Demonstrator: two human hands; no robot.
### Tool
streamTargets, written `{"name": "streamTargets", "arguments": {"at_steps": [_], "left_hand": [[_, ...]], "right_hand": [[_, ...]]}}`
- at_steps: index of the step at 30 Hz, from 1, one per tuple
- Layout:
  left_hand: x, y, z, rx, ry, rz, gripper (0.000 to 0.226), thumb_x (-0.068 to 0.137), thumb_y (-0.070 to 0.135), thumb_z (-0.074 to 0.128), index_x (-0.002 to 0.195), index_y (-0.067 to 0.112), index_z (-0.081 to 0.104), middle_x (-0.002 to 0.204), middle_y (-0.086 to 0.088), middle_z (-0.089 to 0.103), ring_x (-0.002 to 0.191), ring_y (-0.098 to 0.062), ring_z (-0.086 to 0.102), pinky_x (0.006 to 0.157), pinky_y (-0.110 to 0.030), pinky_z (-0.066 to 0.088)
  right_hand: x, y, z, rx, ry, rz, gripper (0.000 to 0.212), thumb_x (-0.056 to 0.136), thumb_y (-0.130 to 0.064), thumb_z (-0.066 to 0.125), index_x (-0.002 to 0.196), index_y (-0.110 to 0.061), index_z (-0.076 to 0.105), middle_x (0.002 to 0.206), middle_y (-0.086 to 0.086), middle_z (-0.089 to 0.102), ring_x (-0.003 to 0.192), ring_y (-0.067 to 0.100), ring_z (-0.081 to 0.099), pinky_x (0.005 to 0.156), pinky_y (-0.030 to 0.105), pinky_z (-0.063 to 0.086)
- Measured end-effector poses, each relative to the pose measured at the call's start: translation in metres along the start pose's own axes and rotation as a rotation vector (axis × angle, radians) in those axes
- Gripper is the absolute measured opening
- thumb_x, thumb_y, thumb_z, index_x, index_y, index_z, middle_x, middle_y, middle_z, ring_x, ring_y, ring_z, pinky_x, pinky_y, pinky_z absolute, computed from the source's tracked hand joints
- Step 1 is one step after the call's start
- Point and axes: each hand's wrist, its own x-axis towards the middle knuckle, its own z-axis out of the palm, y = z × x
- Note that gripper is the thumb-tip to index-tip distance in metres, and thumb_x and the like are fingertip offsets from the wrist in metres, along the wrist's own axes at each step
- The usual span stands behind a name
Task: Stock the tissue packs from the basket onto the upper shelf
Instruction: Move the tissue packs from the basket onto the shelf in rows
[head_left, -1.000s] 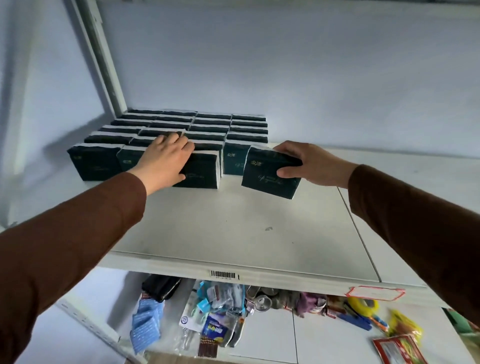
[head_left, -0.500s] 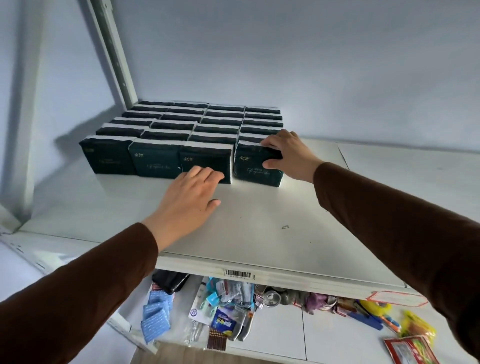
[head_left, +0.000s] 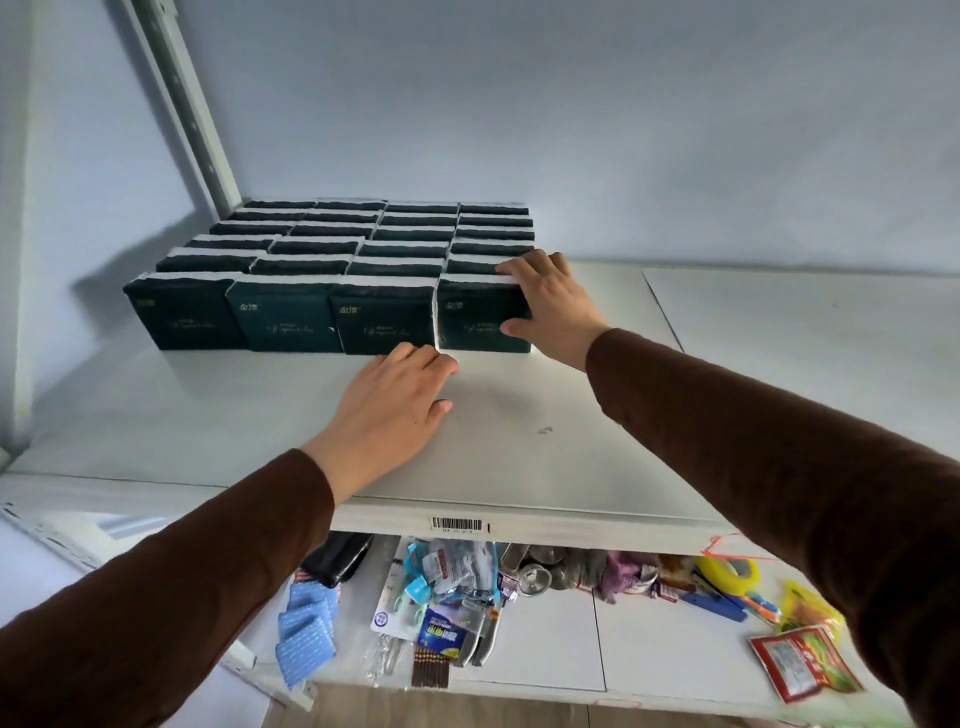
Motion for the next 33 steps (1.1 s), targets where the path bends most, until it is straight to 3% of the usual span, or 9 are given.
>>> {"name": "streamTargets", "arguments": {"at_steps": [2, 10, 17, 21, 28, 31, 33], "left_hand": [[0.003, 0.009, -0.002, -0.037, 0.000, 0.008, 0.037, 0.095, 0.035, 0.054, 0.130, 0.023, 0.052, 0.123, 0.008, 0.057, 0.113, -0.016, 0.048, 0.089, -0.033, 0.043], [0.025, 0.091, -0.020, -0.132, 0.044, 0.181, 0.040, 0.095, 0.032, 0.057, 0.133, 0.018, 0.055, 0.131, 0.001, 0.057, 0.120, -0.020, 0.051, 0.097, -0.039, 0.048], [0.033, 0.248, -0.023, -0.326, 0.101, 0.447, 0.035, 0.092, 0.030, 0.062, 0.124, 0.018, 0.058, 0.124, 0.003, 0.058, 0.113, -0.021, 0.051, 0.092, -0.038, 0.045], [0.016, 0.364, -0.010, -0.410, 0.087, 0.597, 0.035, 0.092, 0.028, 0.061, 0.125, 0.016, 0.059, 0.122, 0.001, 0.059, 0.110, -0.023, 0.051, 0.092, -0.039, 0.045], [-0.040, 0.563, 0.050, -0.494, -0.149, 0.664, 0.037, 0.086, 0.034, 0.057, 0.119, 0.017, 0.062, 0.119, -0.004, 0.062, 0.111, -0.029, 0.053, 0.092, -0.043, 0.047], [-0.058, 0.627, 0.087, -0.492, -0.293, 0.668, 0.036, 0.086, 0.027, 0.063, 0.120, 0.017, 0.061, 0.120, -0.004, 0.060, 0.113, -0.029, 0.052, 0.096, -0.039, 0.043], [-0.067, 0.663, 0.113, -0.492, -0.375, 0.670, 0.038, 0.088, 0.027, 0.064, 0.124, 0.018, 0.059, 0.124, -0.003, 0.058, 0.117, -0.027, 0.049, 0.099, -0.036, 0.040]], "right_hand": [[-0.018, 0.002, -0.008, 0.019, 0.045, 0.007, 0.065, 0.079, -0.031, 0.072, 0.138, -0.021, 0.045, 0.134, 0.002, 0.045, 0.121, 0.026, 0.037, 0.101, 0.040, 0.040], [-0.147, 0.036, -0.068, 0.055, 0.135, 0.111, 0.046, 0.082, -0.036, 0.069, 0.126, -0.028, 0.058, 0.125, -0.005, 0.054, 0.113, 0.022, 0.043, 0.094, 0.038, 0.040], [-0.322, 0.106, -0.132, 0.037, 0.245, 0.367, 0.035, 0.085, -0.032, 0.067, 0.119, -0.027, 0.062, 0.114, -0.006, 0.058, 0.106, 0.018, 0.046, 0.089, 0.034, 0.039], [-0.439, 0.150, -0.162, -0.017, 0.207, 0.508, 0.034, 0.083, -0.035, 0.065, 0.117, -0.027, 0.062, 0.109, -0.003, 0.061, 0.102, 0.022, 0.050, 0.088, 0.038, 0.042], [-0.649, 0.225, -0.202, -0.008, 0.019, 0.756, 0.032, 0.083, -0.028, 0.068, 0.114, -0.018, 0.065, 0.108, 0.004, 0.063, 0.102, 0.025, 0.056, 0.089, 0.035, 0.041], [-0.722, 0.258, -0.200, 0.024, -0.039, 0.871, 0.033, 0.084, -0.026, 0.064, 0.115, -0.015, 0.064, 0.105, 0.008, 0.064, 0.101, 0.029, 0.057, 0.089, 0.039, 0.043], [-0.764, 0.280, -0.191, 0.069, -0.047, 0.976, 0.032, 0.085, -0.017, 0.066, 0.117, -0.013, 0.063, 0.107, 0.008, 0.065, 0.101, 0.028, 0.058, 0.087, 0.034, 0.042]]}}
